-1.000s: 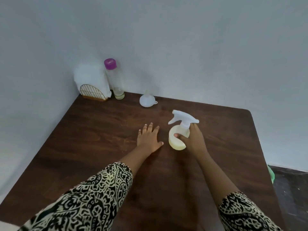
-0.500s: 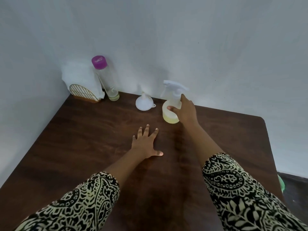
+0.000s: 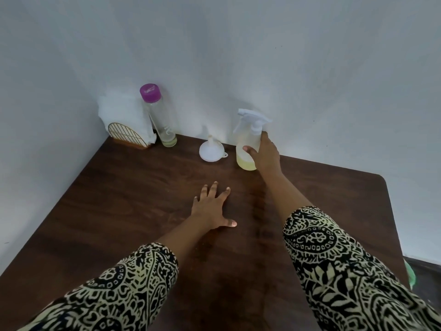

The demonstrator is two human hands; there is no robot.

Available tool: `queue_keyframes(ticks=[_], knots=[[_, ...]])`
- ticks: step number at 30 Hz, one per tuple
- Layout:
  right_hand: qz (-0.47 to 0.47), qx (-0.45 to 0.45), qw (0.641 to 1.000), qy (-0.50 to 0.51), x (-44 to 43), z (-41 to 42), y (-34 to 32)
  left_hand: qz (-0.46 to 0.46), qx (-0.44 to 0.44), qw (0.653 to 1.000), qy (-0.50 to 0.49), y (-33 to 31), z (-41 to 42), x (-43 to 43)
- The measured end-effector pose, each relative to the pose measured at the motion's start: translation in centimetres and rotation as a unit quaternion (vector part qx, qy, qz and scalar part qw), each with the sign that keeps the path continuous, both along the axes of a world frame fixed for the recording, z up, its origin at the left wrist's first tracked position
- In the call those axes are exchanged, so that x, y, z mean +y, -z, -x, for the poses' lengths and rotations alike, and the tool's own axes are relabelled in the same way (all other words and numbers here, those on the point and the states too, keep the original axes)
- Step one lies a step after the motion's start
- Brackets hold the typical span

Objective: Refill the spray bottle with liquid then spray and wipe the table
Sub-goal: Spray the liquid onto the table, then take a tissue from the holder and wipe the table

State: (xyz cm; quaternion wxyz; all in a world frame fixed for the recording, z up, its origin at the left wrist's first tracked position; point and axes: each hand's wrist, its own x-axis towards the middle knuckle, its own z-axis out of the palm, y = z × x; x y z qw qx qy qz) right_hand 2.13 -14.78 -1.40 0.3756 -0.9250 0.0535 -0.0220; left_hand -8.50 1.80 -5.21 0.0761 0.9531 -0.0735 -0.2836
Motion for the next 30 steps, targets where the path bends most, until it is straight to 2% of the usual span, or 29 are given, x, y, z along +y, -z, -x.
queue_keyframes(ticks=[5,8,10,13,15,19,22,26,30], knots=[[-0.004,0.008,1.0,-0.004,0.1,0.1,0.3,0.022,0.003,1.0,0.004,-0.6,-0.2,0.5],[-0.003,0.001,1.0,0.022,-0.4,1.3,0.7,0.148,-0.002,0.986,-0.077,-1.8,-1.0,3.3],[0.013,-0.045,0.997,0.055,-0.5,3.6,1.0,0.219,-0.08,0.958,-0.167,-2.6,-1.3,6.8],[0.024,-0.134,0.99,0.043,1.3,7.4,1.3,0.197,-0.188,0.93,-0.247,-3.3,-0.6,14.3],[0.007,-0.141,0.99,0.029,3.9,8.8,1.1,0.169,-0.195,0.922,-0.287,-2.8,0.3,19.4],[-0.021,-0.123,0.991,-0.053,12.0,8.0,-0.7,0.174,-0.197,0.896,-0.358,-1.6,0.9,26.9],[-0.02,-0.107,0.988,-0.113,17.9,5.9,-2.8,0.195,-0.224,0.89,-0.345,-2.2,-1.2,29.1],[0.015,-0.139,0.982,-0.127,24.8,2.4,-4.8,0.221,-0.25,0.891,-0.308,-3.6,-5.0,30.9],[0.065,-0.121,0.982,-0.132,29.8,-1.5,-5.5,0.188,-0.258,0.916,-0.243,-4.5,-8.8,32.3]])
